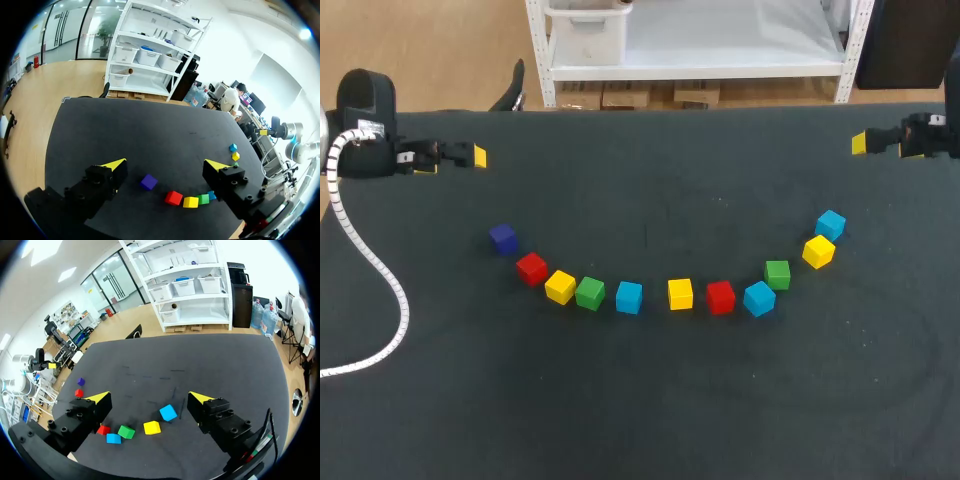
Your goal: Place the blue cubes, place green cubes on the blue cubes, place the yellow cubes on the green cubes, then place the red cubes on the yellow cubes, and place purple cube on the red cubes.
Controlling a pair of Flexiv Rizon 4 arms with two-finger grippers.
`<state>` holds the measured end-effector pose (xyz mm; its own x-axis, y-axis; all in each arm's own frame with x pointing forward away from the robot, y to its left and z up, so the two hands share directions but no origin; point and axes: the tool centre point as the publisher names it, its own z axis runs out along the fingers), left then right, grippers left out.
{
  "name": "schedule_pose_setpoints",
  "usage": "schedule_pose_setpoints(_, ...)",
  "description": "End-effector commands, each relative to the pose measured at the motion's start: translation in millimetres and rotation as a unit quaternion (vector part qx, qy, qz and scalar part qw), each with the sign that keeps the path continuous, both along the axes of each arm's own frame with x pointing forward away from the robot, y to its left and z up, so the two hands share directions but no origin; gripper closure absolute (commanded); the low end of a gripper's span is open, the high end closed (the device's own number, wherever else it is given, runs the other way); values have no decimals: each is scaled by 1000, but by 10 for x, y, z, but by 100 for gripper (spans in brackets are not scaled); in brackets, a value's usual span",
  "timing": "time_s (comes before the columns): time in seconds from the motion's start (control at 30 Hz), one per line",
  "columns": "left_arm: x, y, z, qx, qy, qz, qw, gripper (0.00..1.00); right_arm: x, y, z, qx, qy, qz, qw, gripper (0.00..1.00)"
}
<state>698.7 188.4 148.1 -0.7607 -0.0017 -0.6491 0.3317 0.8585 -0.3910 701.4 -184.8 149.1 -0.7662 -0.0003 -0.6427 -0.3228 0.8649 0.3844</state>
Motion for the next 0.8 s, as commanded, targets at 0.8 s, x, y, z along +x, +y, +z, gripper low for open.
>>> schedule_pose_setpoints(0.8,337,-108,-73,249,-22,-216,944,0,-8,0,4,-1,0,-1,1000,0)
